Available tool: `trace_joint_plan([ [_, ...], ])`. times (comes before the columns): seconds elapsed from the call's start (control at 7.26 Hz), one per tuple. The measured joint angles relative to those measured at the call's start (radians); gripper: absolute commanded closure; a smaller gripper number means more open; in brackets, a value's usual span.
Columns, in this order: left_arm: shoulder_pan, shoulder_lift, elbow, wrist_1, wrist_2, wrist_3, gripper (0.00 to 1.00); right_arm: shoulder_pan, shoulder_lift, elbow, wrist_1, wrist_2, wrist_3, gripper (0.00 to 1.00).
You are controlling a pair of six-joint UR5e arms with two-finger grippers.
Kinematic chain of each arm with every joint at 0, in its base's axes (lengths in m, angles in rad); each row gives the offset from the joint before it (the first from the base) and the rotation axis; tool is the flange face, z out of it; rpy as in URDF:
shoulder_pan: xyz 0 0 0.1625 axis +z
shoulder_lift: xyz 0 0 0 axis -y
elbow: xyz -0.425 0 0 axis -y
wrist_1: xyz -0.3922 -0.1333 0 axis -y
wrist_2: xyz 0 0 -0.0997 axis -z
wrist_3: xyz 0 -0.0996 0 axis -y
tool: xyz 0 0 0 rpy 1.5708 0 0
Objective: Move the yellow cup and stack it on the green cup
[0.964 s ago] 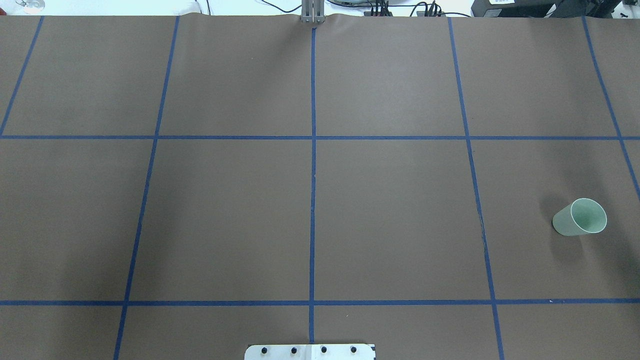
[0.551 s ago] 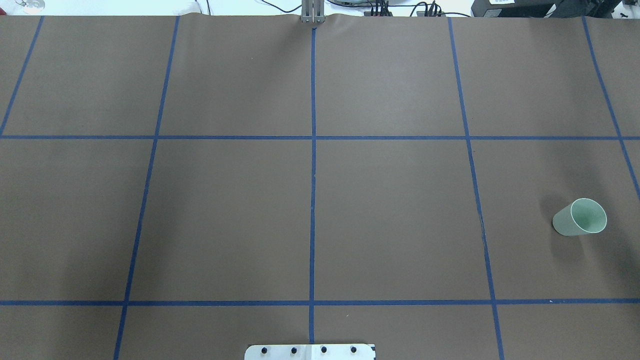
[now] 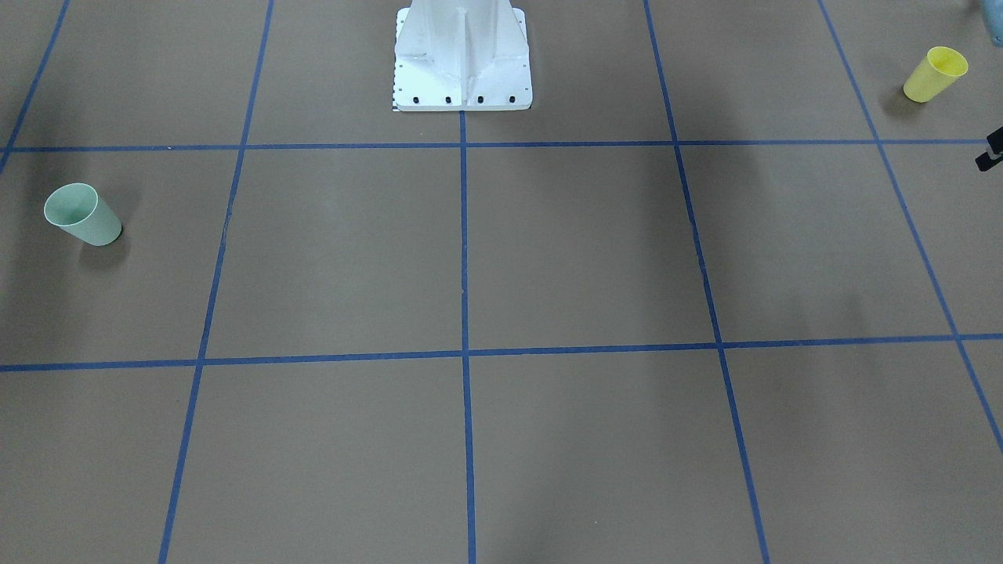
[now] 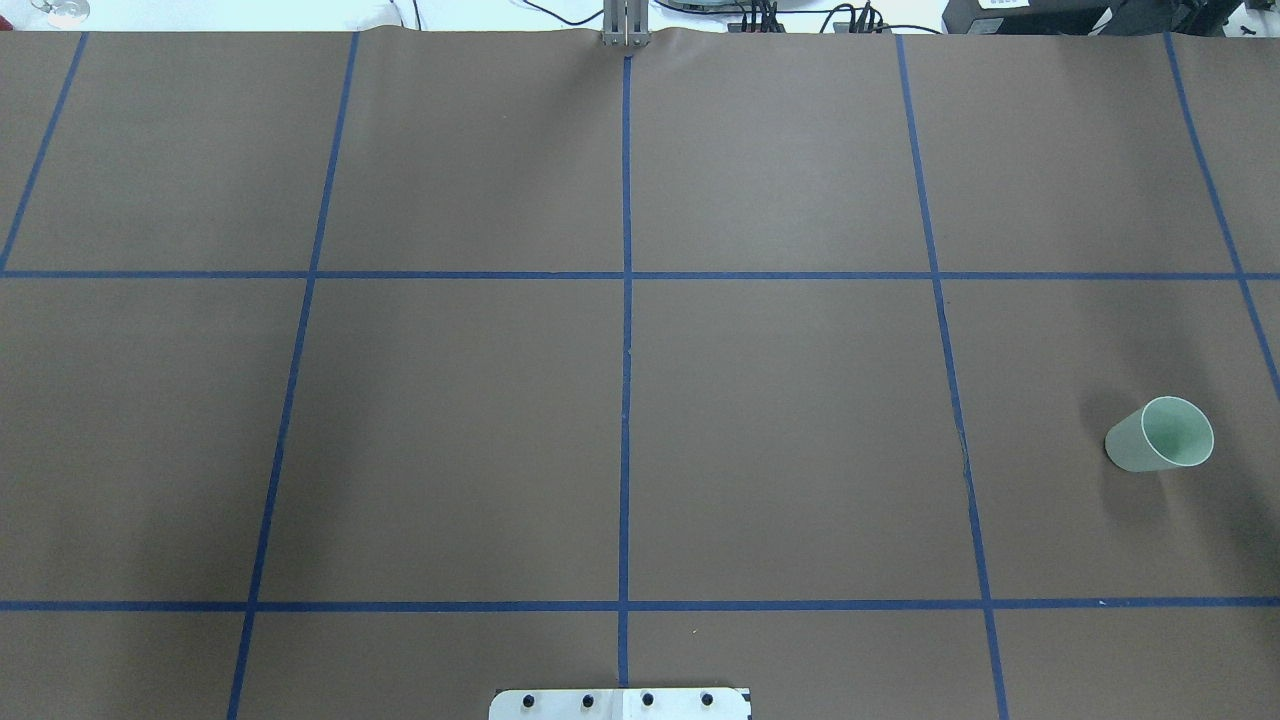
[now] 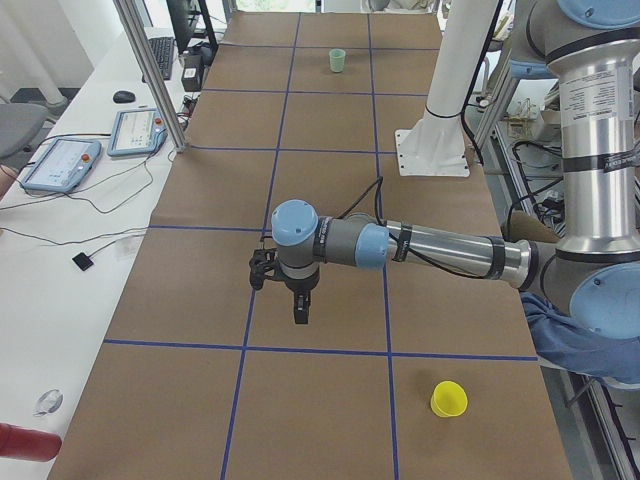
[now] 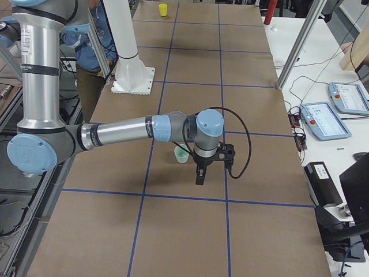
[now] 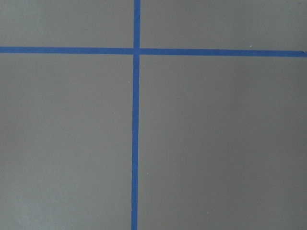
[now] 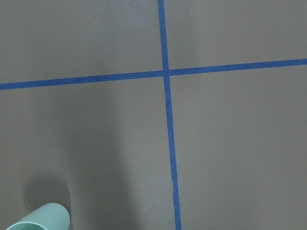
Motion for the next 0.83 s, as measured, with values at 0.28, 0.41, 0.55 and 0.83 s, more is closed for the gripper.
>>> trace_joint_plan([
  [0.28,0.029,0.0,-0.005,-0.073,0.001,-0.074,0.0,-0.007,0.001,0.002,0.001,-0.001,0.001,0.0],
  [0.41,0.063,-0.001,-0.006,-0.108,0.005,-0.184,0.0,-0.01,0.001,0.004,0.001,-0.002,0.0,0.0],
  [0.55,0.104,-0.001,-0.007,-0.145,0.02,-0.335,0.0,-0.013,0.002,0.008,0.002,-0.003,-0.001,0.0],
  [0.83,0.23,-0.003,-0.01,-0.216,0.193,-0.71,0.0,-0.023,0.002,0.009,0.029,-0.003,0.0,0.0],
])
